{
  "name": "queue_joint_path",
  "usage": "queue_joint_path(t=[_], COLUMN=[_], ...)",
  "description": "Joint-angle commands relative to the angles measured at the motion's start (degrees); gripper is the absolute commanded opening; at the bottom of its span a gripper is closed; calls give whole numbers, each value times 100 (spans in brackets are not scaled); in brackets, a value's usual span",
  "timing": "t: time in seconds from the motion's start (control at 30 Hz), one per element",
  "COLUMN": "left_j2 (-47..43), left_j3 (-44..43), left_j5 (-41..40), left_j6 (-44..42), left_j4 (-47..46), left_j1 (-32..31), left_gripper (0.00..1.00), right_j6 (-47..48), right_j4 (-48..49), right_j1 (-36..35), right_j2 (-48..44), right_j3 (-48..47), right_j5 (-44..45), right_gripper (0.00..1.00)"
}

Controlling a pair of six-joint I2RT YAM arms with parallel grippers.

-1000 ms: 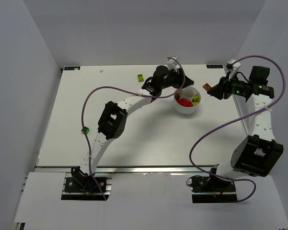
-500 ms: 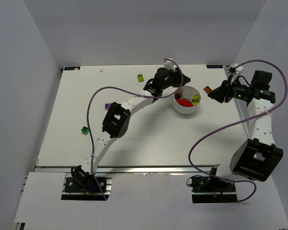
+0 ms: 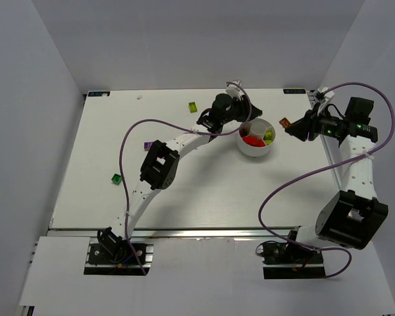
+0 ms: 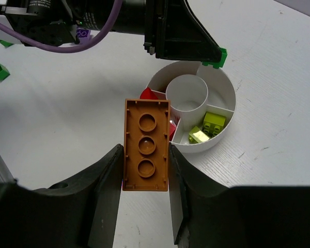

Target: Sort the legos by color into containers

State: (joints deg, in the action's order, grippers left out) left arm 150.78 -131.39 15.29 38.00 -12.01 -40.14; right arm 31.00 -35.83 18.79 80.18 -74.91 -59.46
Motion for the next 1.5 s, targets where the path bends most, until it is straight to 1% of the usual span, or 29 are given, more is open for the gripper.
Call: queue_joint_path(t=[0.0, 0.1, 0.23, 0.33, 0.37, 0.5, 0.77, 0.83, 0.9, 1.03, 1.17, 1.3, 1.37, 1.47], left_j2=[-216, -242, -251, -268, -268, -312, -418, -435, -462, -506, -558, -681, -786, -1103], left_j3=[149, 175, 175, 193, 202, 202, 360, 360, 351, 316, 246, 219, 237, 324], left_j5=[202, 220, 229, 220, 203, 185, 132, 106, 71, 27, 18, -17, -78, -201], left_j6=[-21, -64, -82, -108, -126, -187, -284, -302, -311, -319, -328, -346, -398, -460], left_j4=[23, 93, 155, 173, 199, 278, 357, 383, 392, 401, 410, 384, 357, 357], left_j1=[-11, -20, -20, -38, -38, -55, -82, -82, -82, -90, -90, -90, -90, -38], left_gripper=[2, 3, 9, 17, 21, 31, 44, 51, 52, 59, 61, 60, 57, 44], right_j6=[-68, -68, -68, -59, -59, -42, -16, -7, 2, 20, 28, 46, 64, 247], right_j4=[138, 138, 147, 156, 156, 164, 173, 173, 165, 156, 156, 129, 112, 68], right_j1=[37, 37, 37, 37, 37, 37, 37, 37, 37, 37, 37, 37, 37, -67], right_j2=[-143, -152, -143, -143, -143, -135, -143, -143, -143, -143, -126, -126, -108, -56], right_j3=[73, 82, 82, 91, 91, 126, 135, 153, 161, 170, 170, 153, 153, 135], right_j5=[-197, -206, -241, -259, -250, -233, -241, -241, -241, -268, -285, -259, -259, -145], right_gripper=[0, 0, 0, 0, 0, 0, 0, 0, 0, 0, 0, 0, 0, 0])
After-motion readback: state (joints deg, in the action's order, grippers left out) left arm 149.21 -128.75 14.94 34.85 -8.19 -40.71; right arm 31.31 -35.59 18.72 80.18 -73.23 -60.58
